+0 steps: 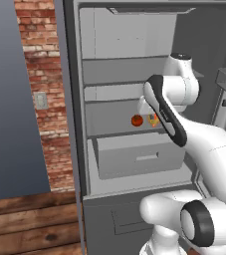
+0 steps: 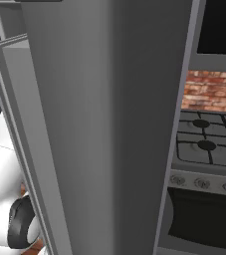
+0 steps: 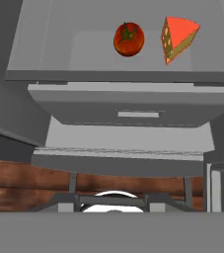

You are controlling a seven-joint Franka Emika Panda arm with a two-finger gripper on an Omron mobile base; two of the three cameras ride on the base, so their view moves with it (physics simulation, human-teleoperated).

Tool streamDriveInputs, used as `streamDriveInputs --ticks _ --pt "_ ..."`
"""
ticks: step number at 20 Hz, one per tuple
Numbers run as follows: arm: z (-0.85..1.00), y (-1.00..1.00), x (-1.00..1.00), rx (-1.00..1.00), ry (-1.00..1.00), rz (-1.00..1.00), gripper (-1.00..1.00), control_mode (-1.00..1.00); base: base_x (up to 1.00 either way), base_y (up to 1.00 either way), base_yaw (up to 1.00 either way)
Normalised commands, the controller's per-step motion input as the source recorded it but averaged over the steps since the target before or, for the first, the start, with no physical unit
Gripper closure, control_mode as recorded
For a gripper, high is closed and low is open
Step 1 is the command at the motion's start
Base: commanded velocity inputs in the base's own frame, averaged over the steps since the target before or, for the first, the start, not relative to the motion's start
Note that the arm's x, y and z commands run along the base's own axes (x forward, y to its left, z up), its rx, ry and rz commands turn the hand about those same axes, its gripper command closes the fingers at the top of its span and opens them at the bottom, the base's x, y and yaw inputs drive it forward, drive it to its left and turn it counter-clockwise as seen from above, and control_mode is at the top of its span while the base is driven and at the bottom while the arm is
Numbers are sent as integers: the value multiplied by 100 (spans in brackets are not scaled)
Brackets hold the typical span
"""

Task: Place the condiment bottle and condiment bottle from the counter to the top shelf of the fridge. If the existing items in the fridge are on the top shelf, move them to other shelves.

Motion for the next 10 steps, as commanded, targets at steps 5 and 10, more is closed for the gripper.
streamDriveInputs --ticks 5,10 --pt "0 0 -50 0 -3 6 -100 -100 0 0 0" --pt "0 0 -99 0 -10 12 -100 -100 0 0 0"
